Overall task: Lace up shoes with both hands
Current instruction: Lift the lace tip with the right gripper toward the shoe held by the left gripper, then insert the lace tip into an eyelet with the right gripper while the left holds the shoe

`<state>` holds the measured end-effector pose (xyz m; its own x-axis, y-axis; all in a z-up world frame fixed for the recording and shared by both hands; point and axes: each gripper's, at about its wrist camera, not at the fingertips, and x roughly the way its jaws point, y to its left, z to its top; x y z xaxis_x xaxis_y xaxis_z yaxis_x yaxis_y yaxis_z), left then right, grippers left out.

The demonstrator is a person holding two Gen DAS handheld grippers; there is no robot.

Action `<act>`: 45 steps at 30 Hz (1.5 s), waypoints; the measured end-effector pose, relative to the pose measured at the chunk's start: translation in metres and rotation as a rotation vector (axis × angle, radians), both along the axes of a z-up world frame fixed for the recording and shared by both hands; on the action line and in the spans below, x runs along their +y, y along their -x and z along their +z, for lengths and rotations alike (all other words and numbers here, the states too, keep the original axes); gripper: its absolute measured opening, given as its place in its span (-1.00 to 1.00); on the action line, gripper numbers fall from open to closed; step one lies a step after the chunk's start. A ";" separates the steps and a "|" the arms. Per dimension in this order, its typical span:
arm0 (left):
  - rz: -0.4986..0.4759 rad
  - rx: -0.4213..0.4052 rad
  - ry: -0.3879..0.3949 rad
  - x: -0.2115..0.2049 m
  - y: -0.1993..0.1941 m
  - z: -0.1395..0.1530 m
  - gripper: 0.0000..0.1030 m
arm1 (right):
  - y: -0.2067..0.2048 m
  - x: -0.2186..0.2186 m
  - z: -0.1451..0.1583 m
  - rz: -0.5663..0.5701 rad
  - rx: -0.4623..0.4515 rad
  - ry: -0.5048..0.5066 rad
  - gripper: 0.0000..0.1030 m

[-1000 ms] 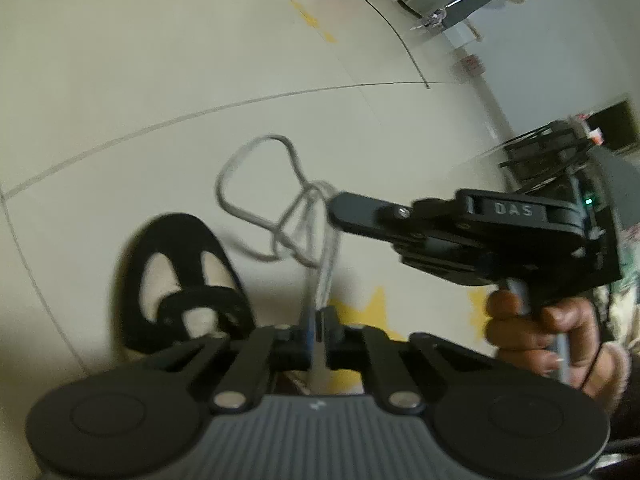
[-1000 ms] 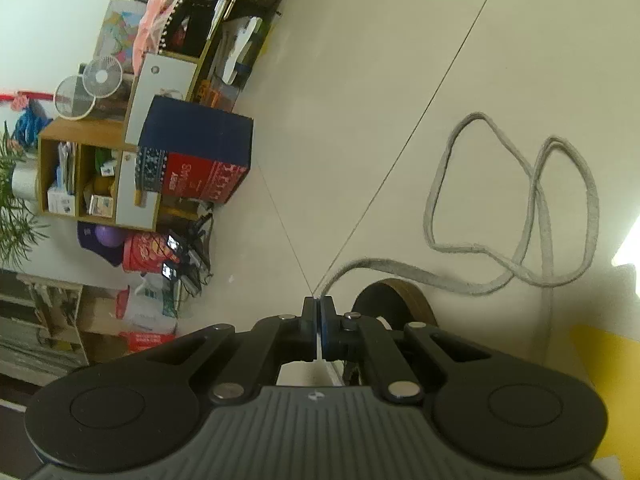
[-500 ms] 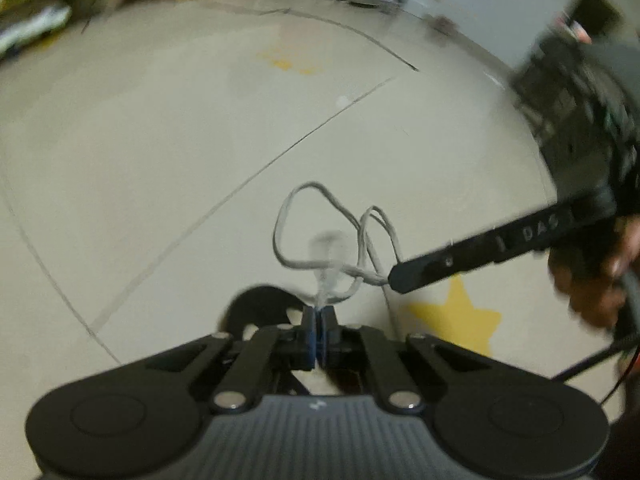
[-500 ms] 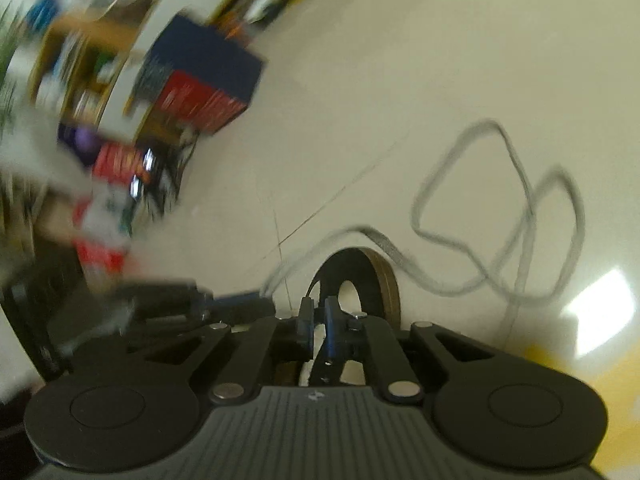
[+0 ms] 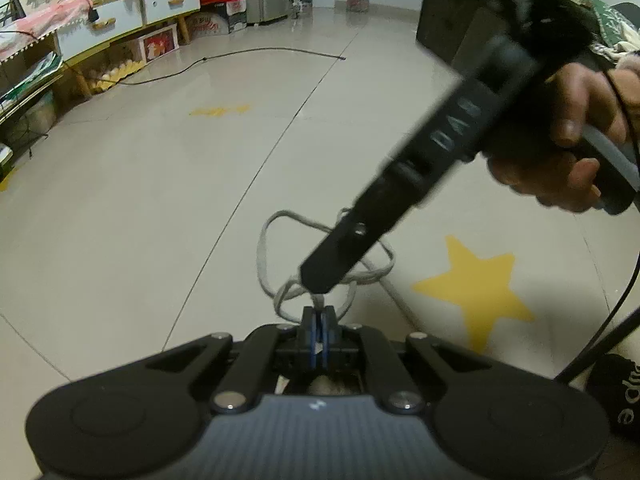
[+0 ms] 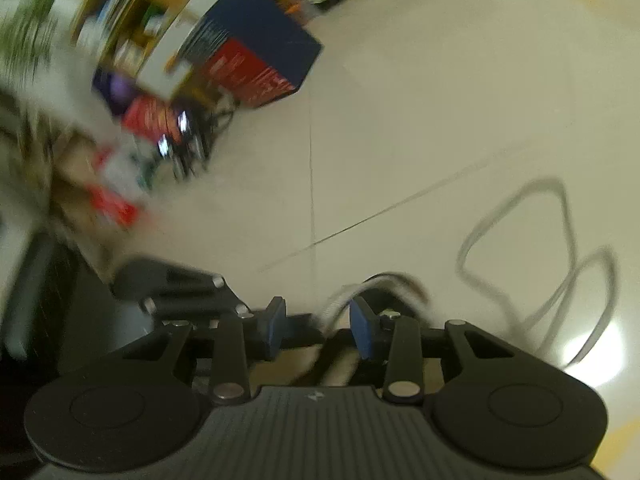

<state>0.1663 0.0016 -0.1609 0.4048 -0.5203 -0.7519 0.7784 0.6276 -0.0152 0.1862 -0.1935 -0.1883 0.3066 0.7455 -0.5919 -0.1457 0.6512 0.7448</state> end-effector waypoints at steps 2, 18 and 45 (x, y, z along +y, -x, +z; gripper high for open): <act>0.000 0.003 0.013 0.000 0.000 -0.001 -0.94 | 0.001 -0.009 -0.013 -0.060 0.079 -0.088 -0.24; 0.047 0.091 -0.022 0.004 0.005 -0.027 -0.82 | 0.012 -0.010 -0.043 -0.191 0.194 -0.122 -0.92; 0.092 0.251 0.003 0.005 0.009 -0.067 -0.77 | 0.016 0.024 -0.049 -0.067 -0.010 0.167 -0.91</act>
